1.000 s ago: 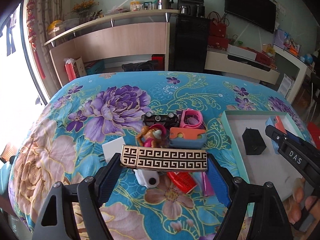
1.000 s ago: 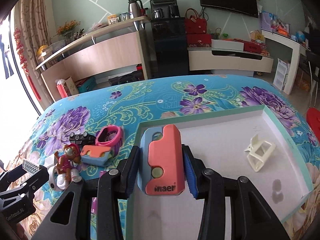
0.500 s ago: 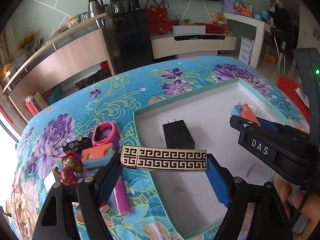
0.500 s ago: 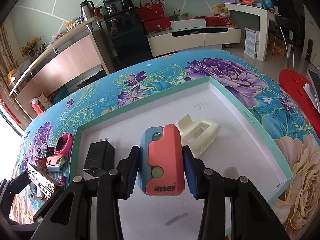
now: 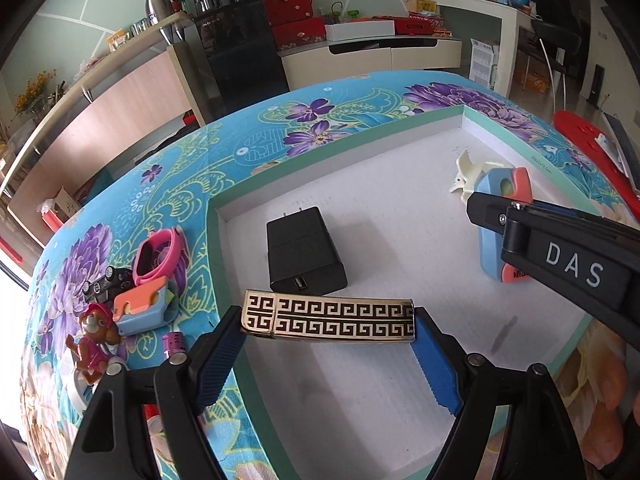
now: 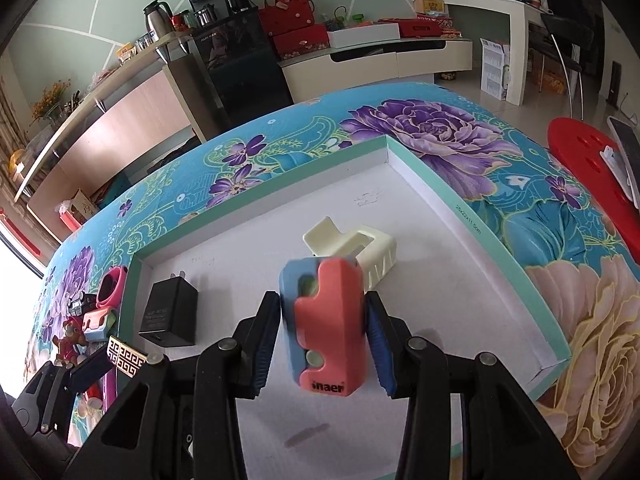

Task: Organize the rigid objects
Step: 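Carry both items over the tray while the right tool releases the inaer box inside, then lower the gold patterned bar into the tray and open the left tool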

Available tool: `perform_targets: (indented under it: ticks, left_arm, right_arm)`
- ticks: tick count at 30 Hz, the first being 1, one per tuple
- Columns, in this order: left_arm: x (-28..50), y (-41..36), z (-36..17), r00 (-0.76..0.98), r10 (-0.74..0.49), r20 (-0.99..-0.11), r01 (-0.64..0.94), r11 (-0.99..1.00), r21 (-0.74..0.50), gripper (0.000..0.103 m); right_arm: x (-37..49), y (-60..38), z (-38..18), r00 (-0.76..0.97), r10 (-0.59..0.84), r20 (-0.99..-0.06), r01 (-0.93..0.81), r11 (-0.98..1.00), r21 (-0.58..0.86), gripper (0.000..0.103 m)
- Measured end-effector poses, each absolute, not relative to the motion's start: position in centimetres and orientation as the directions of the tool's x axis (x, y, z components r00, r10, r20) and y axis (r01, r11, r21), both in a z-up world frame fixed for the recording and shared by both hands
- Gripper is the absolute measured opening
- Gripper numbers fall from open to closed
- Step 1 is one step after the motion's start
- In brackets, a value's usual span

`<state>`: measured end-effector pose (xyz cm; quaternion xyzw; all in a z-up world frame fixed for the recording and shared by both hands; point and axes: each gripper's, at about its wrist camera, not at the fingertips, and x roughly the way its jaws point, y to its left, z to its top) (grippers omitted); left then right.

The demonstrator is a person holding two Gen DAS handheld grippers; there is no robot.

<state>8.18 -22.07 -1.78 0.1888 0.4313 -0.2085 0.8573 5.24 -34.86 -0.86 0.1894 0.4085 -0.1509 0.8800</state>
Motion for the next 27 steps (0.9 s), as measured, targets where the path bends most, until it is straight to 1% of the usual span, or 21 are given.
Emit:
perform_targets:
  ticks: [10, 14, 16, 17, 18, 20, 22, 23, 27]
  left_arm:
    - [8.4, -22.0, -2.8, 0.518, -0.185, -0.835, 0.511, 0.850, 0.129, 0.084]
    - [8.6, -21.6, -2.6, 0.505, -0.205, -0.839, 0.505, 0.858, 0.094, 0.085]
    - [8.6, -21.5, -2.4, 0.508, -0.201, -0.838, 0.502, 0.859, 0.098, 0.085]
    - [8.6, -21.4, -2.4, 0.507, -0.204, -0.837, 0.504, 0.859, 0.096, 0.085]
    - [8.5, -21.4, -2.2, 0.510, -0.206, -0.835, 0.504, 0.859, 0.095, 0.085]
    - [8.3, -21.3, -1.7, 0.525, -0.209, -0.825, 0.502, 0.859, 0.102, 0.088]
    - [8.2, -21.1, -1.1, 0.539, -0.214, -0.815, 0.499, 0.860, 0.104, 0.101]
    - [8.2, -20.9, -0.8, 0.548, -0.217, -0.808, 0.495, 0.863, 0.104, 0.103]
    - [8.4, -20.1, 0.4, 0.572, -0.219, -0.790, 0.474, 0.875, 0.101, 0.103]
  right_arm:
    - [5.7, -34.4, -1.7, 0.597, -0.091, -0.797, 0.401, 0.894, 0.198, 0.044]
    - [5.8, -34.1, -1.2, 0.600, -0.126, -0.790, 0.397, 0.904, 0.158, 0.045]
    - [5.7, -33.9, -0.8, 0.613, -0.131, -0.779, 0.386, 0.910, 0.151, 0.049]
    - [5.7, -33.8, -0.6, 0.620, -0.130, -0.774, 0.380, 0.913, 0.151, 0.055]
    - [5.6, -33.7, -0.4, 0.629, -0.129, -0.767, 0.375, 0.914, 0.154, 0.058]
    - [5.6, -33.6, 0.0, 0.645, -0.124, -0.754, 0.366, 0.916, 0.163, 0.059]
    - [5.5, -33.5, 0.4, 0.659, -0.130, -0.741, 0.366, 0.916, 0.165, 0.061]
    - [5.4, -33.5, 0.6, 0.664, -0.136, -0.735, 0.369, 0.915, 0.164, 0.061]
    - [4.7, -34.0, 1.7, 0.698, -0.154, -0.700, 0.387, 0.903, 0.187, 0.061]
